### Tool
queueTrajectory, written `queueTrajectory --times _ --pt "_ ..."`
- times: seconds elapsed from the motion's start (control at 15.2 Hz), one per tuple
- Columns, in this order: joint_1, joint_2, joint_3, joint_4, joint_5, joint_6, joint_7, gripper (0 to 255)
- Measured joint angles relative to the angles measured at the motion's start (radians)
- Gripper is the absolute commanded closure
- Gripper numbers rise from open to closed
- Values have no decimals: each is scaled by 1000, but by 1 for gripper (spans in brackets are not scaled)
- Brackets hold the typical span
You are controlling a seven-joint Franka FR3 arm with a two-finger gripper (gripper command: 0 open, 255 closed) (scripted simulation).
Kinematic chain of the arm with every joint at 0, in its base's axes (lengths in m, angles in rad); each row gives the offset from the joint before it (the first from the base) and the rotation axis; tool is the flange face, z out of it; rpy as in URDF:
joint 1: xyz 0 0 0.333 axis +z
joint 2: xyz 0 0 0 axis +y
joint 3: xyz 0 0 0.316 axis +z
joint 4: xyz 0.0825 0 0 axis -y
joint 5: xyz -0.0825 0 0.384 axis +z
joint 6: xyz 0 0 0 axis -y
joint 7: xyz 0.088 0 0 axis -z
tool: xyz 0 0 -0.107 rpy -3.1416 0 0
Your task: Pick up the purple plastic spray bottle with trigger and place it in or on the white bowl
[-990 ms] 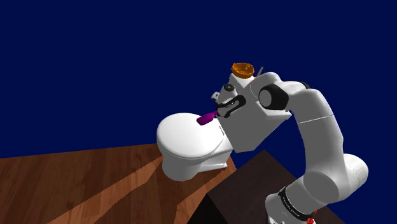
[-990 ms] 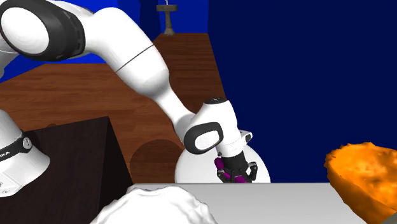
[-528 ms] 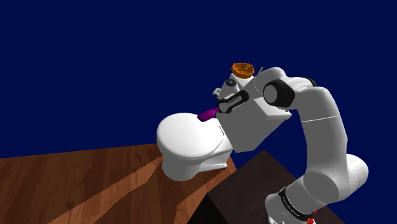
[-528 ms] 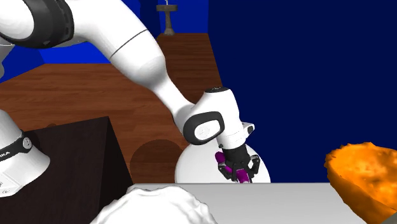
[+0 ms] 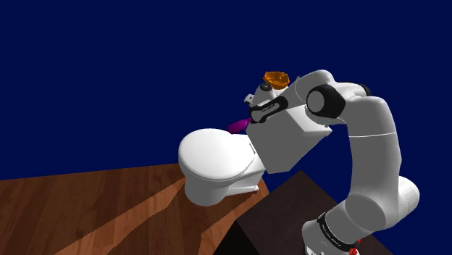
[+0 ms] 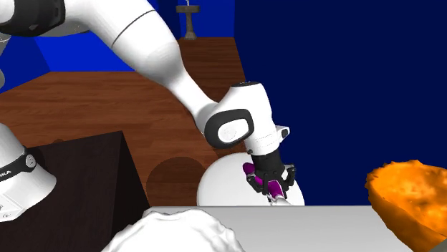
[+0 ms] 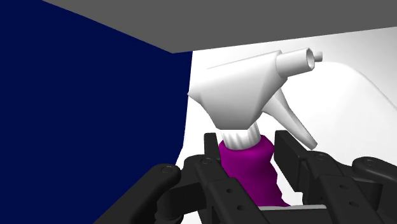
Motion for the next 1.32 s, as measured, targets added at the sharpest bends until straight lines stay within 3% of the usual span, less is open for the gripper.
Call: queueTrajectory --times 1.32 --pt "-14 -206 30 -52 23 -150 -65 255"
